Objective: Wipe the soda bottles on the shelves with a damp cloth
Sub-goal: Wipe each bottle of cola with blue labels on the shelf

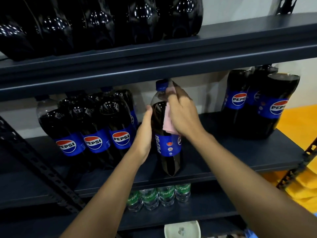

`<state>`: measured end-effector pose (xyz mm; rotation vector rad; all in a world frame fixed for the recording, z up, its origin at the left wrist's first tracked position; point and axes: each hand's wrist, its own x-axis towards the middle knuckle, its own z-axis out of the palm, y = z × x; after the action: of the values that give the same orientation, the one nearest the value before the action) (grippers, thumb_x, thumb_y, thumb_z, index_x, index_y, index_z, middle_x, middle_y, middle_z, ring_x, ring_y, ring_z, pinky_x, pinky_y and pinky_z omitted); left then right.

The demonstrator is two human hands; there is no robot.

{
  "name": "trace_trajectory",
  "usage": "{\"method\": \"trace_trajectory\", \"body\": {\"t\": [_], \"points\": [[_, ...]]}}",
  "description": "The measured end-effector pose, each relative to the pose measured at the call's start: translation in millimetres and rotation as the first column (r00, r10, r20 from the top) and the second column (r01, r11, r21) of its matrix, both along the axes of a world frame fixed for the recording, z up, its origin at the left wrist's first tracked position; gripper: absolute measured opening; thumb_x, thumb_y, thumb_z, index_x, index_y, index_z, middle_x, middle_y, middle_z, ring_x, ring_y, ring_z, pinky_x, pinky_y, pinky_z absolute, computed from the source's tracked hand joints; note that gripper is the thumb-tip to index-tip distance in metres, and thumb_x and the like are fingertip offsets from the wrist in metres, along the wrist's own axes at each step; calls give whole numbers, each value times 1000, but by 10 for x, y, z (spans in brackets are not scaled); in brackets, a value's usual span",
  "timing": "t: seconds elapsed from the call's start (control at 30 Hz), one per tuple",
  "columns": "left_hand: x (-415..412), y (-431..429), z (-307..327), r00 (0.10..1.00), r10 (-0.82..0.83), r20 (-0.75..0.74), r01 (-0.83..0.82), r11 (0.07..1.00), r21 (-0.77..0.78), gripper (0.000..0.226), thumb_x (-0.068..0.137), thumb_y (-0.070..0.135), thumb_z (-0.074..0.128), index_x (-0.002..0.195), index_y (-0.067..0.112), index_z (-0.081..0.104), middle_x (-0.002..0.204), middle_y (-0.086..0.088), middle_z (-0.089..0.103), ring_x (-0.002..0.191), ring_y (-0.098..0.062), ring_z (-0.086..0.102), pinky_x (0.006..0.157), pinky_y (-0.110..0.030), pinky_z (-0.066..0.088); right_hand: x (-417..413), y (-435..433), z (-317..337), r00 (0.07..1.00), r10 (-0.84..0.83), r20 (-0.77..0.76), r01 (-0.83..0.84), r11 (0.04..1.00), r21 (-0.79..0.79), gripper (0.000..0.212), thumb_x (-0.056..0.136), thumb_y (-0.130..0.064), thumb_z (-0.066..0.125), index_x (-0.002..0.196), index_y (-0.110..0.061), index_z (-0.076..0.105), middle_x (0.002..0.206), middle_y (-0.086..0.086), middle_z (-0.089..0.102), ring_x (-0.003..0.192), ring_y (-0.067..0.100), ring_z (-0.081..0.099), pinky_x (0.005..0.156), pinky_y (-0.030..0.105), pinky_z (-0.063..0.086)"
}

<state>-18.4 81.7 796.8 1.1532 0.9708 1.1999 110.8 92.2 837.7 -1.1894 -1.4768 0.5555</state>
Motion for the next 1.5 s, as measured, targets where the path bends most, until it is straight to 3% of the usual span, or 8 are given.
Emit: {"method": "trace_trajectory", "body": {"t": [0.2, 0.33, 0.6, 0.7, 0.9, 1.07, 1.27, 1.5], "points": [[58, -130, 1, 997, -70, 14, 69, 997, 33, 60, 97, 65, 39, 136, 27, 65, 131, 0, 75, 122, -11, 70, 100, -30, 58, -198, -35, -246, 988, -84, -129, 99, 988, 120, 37, 104, -45, 39, 114, -21, 66, 104, -3, 67, 94, 2, 61, 81, 27, 47], [57, -142, -47, 999, -49, -25, 50, 997, 58, 66, 90, 70, 49, 134, 25, 69, 130, -1, 75, 124, -14, 69, 106, -38, 53, -381, -152, -828, 961, -225, -162, 267, 911, 314, 53, 109, -41, 32, 157, -18, 33, 145, 4, 50, 132, 13, 51, 105, 35, 48], [71, -70, -117, 1000, -15, 23, 14, 999, 30, 75, 83, 82, 59, 133, 26, 66, 129, 4, 75, 122, -14, 70, 109, -42, 52, -310, -457, -1892, 970, -182, -161, 171, 982, -78, 61, 101, -61, 22, 157, -37, 26, 142, -6, 47, 128, 10, 49, 106, 49, 45], [48, -33, -137, 997, 48, 67, -48, 999, 4, 111, 69, 88, 72, 153, 20, 47, 145, 1, 65, 129, -14, 66, 113, -45, 50, -256, -495, -1825, 978, -109, -180, 82, 985, -149, 65, 100, -69, 17, 159, -43, 21, 146, -14, 44, 134, 3, 44, 113, 43, 41], [74, -64, -37, 999, -39, 37, 37, 998, 46, 69, 96, 67, 42, 141, 20, 62, 139, 1, 70, 131, -10, 64, 114, -33, 45, -144, -285, -912, 965, -55, -255, 56, 998, -5, 51, 108, -57, 22, 157, -44, 31, 142, -29, 47, 126, -19, 43, 106, 16, 36], [37, 19, -45, 999, 15, -39, -14, 999, 35, 53, 109, 61, 28, 135, 36, 66, 133, 9, 73, 124, -7, 67, 108, -36, 48, 8, -55, 44, 992, -6, -128, -7, 995, -101, 51, 109, -51, 33, 84, -19, 64, 77, -1, 68, 69, 8, 63, 64, 24, 46], [86, -97, -65, 998, -26, -64, 29, 999, 45, 61, 97, 74, 41, 136, 34, 66, 132, -1, 74, 123, -17, 70, 108, -41, 53, -158, -13, -38, 973, -36, -230, 39, 999, 7, 50, 103, -55, 38, 75, -22, 62, 71, -1, 65, 71, 18, 65, 73, 47, 55], [89, -70, -150, 985, 40, -167, -28, 997, 74, 92, 78, 93, 55, 145, 30, 62, 137, 10, 70, 129, -6, 63, 114, -38, 47, -360, -173, -1023, 950, -237, -201, 279, 937, 211, 53, 109, -45, 27, 154, -18, 33, 141, 7, 53, 126, 21, 56, 101, 49, 50]]}}
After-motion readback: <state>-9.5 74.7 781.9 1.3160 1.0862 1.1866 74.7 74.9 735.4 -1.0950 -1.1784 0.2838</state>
